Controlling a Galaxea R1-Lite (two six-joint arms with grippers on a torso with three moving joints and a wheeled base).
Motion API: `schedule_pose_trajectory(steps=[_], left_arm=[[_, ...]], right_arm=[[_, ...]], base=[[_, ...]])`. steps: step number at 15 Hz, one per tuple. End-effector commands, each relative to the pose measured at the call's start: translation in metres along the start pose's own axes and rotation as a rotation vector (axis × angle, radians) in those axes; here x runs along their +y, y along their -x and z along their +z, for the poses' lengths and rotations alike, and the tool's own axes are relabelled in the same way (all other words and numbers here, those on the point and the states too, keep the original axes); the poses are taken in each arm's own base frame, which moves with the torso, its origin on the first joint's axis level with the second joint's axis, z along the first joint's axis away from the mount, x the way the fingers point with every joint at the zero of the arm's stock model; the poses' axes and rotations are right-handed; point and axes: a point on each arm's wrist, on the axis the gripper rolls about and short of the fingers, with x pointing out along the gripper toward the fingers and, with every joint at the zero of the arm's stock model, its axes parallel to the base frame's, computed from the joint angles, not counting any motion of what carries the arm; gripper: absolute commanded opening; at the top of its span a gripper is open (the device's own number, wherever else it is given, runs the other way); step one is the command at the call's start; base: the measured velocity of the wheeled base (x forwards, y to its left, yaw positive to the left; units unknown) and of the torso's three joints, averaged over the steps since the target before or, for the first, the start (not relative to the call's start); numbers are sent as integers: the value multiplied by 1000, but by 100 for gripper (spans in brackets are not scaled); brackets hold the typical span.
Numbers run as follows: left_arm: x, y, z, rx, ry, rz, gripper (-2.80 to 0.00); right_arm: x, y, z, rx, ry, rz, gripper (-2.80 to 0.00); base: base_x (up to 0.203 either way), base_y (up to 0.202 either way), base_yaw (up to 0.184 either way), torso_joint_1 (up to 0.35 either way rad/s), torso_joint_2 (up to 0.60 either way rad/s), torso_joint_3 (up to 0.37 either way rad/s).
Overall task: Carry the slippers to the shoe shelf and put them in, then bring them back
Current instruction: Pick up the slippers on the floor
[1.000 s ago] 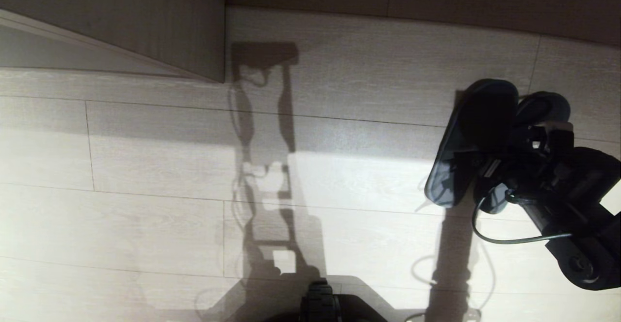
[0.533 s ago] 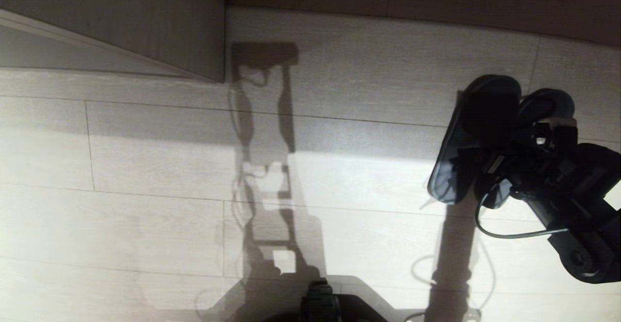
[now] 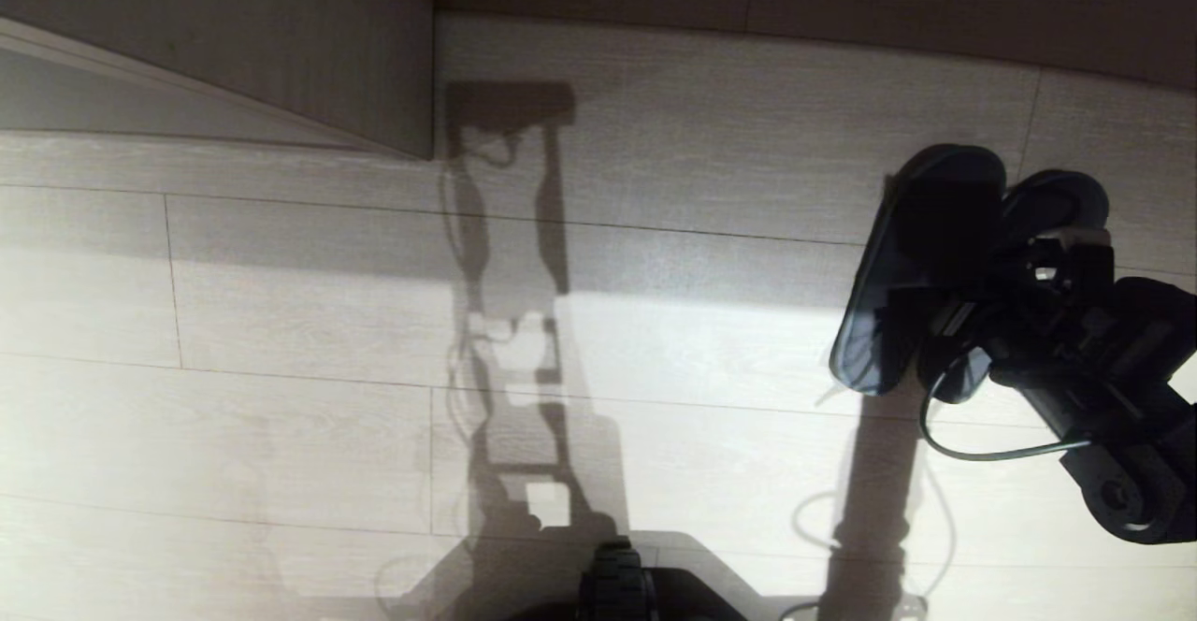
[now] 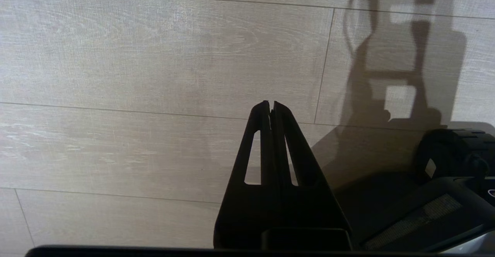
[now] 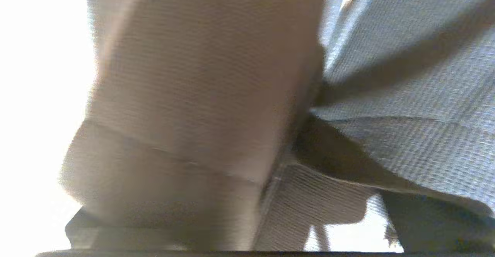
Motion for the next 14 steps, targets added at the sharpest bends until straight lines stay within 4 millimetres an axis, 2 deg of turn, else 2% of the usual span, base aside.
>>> schedule_pose_trajectory(steps=[1,8,9,14], left_arm=[[0,0,0,-2,1,0,-280],[0,0,0,-2,1,0,-280],[0,0,0,-2,2,0,-280],[0,0,0,-2,4,1,-280]], right_arm=[[0,0,2,-12,2,1,-280],[0,4,1,0,4,7,-280],[0,9,3,3,2,12,-280],[1,51,40,-64,-4,61,-280]], base=[[0,0,0,0,0,0],[0,0,0,0,0,0],[0,0,0,0,0,0],[0,0,0,0,0,0]])
